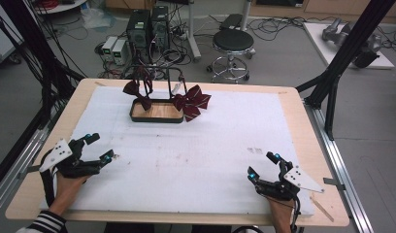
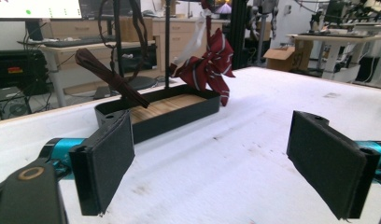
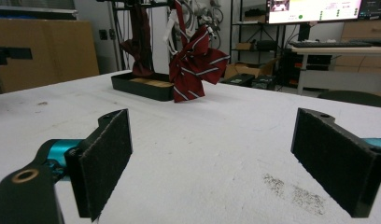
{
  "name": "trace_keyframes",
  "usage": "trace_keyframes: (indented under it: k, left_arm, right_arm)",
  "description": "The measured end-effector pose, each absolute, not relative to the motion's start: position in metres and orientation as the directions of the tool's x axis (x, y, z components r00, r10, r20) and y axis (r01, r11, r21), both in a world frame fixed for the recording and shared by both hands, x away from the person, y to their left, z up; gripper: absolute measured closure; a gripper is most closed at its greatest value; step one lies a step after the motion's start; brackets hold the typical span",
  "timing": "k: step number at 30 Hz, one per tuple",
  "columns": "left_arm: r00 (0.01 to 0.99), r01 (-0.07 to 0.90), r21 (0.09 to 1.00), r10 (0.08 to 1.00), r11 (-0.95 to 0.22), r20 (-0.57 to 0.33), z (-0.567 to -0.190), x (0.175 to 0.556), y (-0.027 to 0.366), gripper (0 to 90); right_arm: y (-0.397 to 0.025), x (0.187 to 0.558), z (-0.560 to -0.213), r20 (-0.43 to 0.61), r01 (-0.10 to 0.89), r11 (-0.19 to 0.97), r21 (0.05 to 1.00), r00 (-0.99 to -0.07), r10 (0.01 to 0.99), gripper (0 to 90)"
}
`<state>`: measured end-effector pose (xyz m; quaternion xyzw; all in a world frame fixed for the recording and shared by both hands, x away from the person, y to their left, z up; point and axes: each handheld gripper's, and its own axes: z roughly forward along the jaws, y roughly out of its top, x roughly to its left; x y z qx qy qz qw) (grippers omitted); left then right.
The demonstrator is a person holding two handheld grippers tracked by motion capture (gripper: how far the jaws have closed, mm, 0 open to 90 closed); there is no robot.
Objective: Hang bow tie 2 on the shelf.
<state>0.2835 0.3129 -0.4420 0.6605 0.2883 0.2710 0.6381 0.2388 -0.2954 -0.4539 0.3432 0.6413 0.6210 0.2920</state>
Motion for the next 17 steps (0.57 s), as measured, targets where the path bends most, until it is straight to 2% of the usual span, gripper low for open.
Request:
trace_keyframes:
  k: [5,17]
  left_arm:
    - [0.689,0.011,0.999,0.724,-0.045,0.025,-0.453,0.273,0.307,15.4]
    - [0.671,-0.013,1.0,0.741,-0.005,0.012,-0.455,0.269,0.31,15.5]
  right_arm:
    - [-0.295,0.239,-0.454,0.048,0.071,-0.007,0.997,-0.591,0.805,11.6]
    - [-0.295,0.237,-0.454,0.039,0.058,-0.006,0.998,-0.588,0.808,11.6]
